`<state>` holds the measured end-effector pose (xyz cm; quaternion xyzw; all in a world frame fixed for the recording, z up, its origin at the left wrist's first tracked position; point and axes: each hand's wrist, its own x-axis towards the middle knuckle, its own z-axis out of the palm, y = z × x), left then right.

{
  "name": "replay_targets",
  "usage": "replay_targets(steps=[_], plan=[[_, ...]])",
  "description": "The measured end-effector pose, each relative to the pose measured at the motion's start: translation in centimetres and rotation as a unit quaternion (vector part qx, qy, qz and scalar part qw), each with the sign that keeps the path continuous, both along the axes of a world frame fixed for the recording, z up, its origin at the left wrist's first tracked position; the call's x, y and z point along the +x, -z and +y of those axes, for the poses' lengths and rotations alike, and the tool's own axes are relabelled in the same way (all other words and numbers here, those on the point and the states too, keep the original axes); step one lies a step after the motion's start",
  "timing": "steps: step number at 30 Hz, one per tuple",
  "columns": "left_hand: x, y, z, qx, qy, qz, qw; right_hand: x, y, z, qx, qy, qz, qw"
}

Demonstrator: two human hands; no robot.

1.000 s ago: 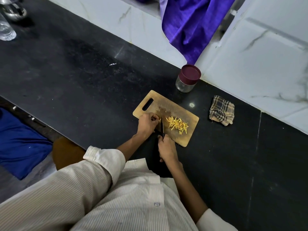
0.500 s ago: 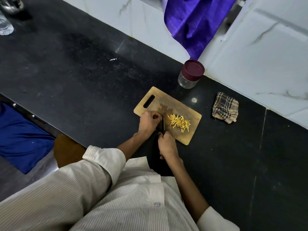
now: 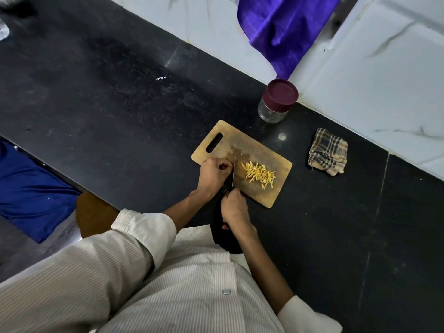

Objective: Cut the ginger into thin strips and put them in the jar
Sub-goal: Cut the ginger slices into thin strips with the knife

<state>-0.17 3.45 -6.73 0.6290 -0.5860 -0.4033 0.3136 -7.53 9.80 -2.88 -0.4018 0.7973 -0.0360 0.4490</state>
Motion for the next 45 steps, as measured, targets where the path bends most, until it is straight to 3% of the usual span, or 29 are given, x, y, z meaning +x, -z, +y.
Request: replay_targets(steps=[6, 13, 28, 45], plan=[[-0.1, -0.4, 0.0, 0.004, 0.007, -0.011, 1.000, -0.5, 0.3, 0.1, -0.004, -0.022, 0.026, 0.999], [-0.4, -0.4, -0.1, 0.019, -0.012, -0.021, 1.000, -1.0, 0.2, 0.9, -0.071, -0.062, 0.096, 0.991], [-0.2, -0.2, 0.1, 0.021, -0.006, -0.005, 1.000, -4.4, 0.4, 1.0, -0.108, 0.070, -0.080, 0.988], [0.2, -0.1, 0.2, 0.025, -0.036, 0.035, 0.998, -3.3, 2.3, 1.2, -0.085, -0.023, -0.018, 0.996]])
